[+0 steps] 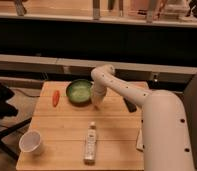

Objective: Push the ceramic bowl across the table

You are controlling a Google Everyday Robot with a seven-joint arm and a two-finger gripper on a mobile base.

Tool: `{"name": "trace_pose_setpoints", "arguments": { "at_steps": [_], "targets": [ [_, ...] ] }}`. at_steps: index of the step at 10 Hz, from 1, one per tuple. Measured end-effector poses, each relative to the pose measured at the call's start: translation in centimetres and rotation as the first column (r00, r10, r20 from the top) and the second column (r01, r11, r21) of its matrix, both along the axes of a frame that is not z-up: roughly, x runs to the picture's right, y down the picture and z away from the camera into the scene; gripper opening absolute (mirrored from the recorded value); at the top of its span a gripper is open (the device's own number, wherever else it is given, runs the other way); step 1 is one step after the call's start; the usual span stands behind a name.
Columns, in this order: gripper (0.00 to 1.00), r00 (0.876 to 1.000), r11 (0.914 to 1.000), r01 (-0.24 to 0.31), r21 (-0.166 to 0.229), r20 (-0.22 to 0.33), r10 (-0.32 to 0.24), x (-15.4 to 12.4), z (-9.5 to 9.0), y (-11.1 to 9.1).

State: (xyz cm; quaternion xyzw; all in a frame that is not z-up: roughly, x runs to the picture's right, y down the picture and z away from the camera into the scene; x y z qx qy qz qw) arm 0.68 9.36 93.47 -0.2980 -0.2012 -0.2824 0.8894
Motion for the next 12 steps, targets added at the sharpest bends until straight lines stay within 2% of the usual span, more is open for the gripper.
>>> {"name": "trace_pose_setpoints", "arguments": {
  "at_steps": [12],
  "targets": [
    [0.0, 0.998, 0.9994, 0.036, -0.004, 0.056, -0.035, 0.5, -0.24, 0.53]
  ]
}}
